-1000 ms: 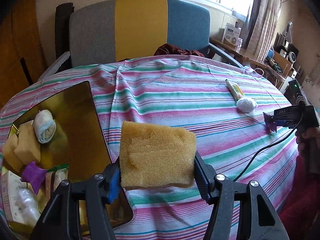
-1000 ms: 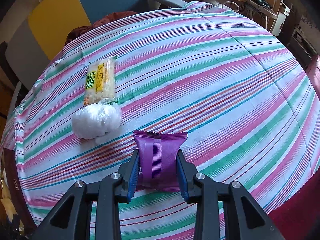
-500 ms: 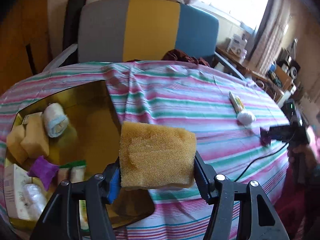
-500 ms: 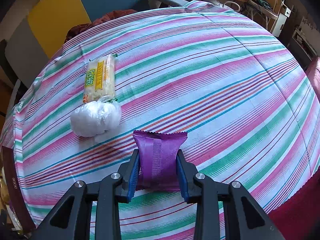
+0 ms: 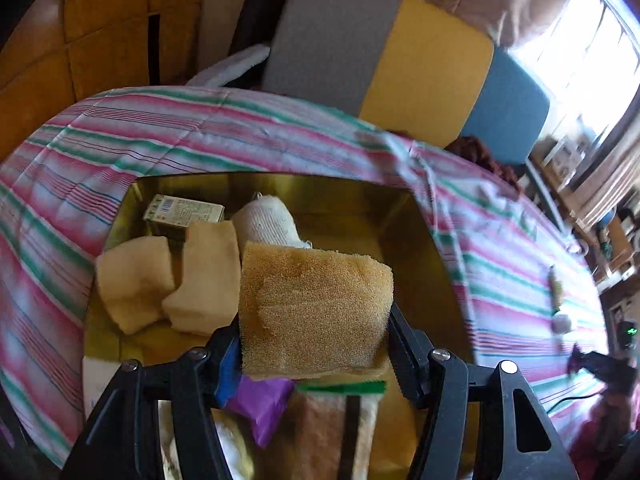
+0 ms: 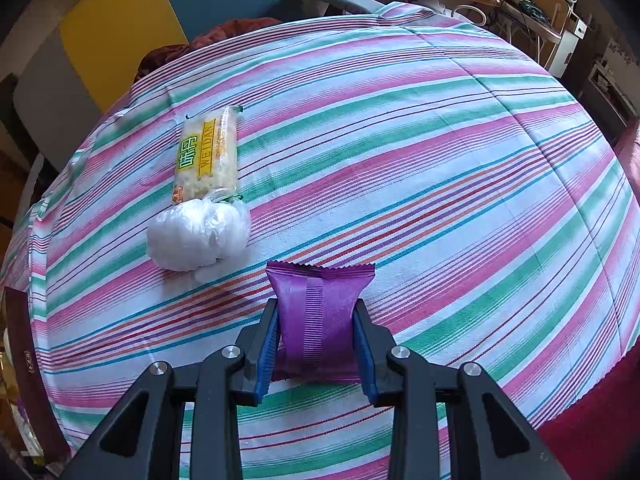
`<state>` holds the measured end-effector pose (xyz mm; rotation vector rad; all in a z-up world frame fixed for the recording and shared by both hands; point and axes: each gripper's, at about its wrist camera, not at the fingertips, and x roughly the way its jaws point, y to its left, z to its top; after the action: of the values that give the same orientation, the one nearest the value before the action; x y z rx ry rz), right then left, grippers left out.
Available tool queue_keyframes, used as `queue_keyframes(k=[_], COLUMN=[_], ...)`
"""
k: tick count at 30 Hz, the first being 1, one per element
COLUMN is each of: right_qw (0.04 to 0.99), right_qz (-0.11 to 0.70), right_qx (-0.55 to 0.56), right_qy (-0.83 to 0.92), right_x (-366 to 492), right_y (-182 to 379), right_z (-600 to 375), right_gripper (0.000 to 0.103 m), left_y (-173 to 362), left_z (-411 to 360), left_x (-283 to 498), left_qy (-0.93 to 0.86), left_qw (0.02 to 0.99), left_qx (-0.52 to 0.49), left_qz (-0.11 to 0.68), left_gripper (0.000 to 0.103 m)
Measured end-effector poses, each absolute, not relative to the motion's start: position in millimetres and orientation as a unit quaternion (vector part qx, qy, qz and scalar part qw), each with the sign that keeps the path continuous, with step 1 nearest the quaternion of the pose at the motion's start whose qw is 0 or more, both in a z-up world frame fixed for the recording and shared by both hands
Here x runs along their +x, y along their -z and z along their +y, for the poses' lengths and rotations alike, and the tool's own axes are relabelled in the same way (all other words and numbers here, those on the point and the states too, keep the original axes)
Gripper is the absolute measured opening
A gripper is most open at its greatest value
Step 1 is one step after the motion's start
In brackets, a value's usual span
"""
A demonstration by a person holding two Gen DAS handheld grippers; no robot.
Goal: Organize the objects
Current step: 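Carry the yellow sponge into the gold tray and open the left tool, then carry the purple packet into the gold tray and release it with the right tool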
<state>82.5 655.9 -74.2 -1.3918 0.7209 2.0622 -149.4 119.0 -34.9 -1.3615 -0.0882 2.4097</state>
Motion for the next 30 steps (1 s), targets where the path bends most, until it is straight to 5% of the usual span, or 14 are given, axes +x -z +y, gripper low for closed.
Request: queue_keyframes(k=[15,30], right_qw=[0.273,0.287], right_qz=[0.267,0.21], right_qx=[-0.517,-0.46], right_qy=[-0.766,-0.813], right_x=[84,85], right_y=[74,31], right_z=[656,635], right_gripper=[0.034,0.034], left_y=[82,18], left_z=[141,86], left_x=[-161,-109], left_qy=[-0.843,-0.894], left_qw=[0.153,0.153], left_qx=[-0.513,-0.42], left_qz=[0.057,0.024], left_gripper=[0.068,0.079])
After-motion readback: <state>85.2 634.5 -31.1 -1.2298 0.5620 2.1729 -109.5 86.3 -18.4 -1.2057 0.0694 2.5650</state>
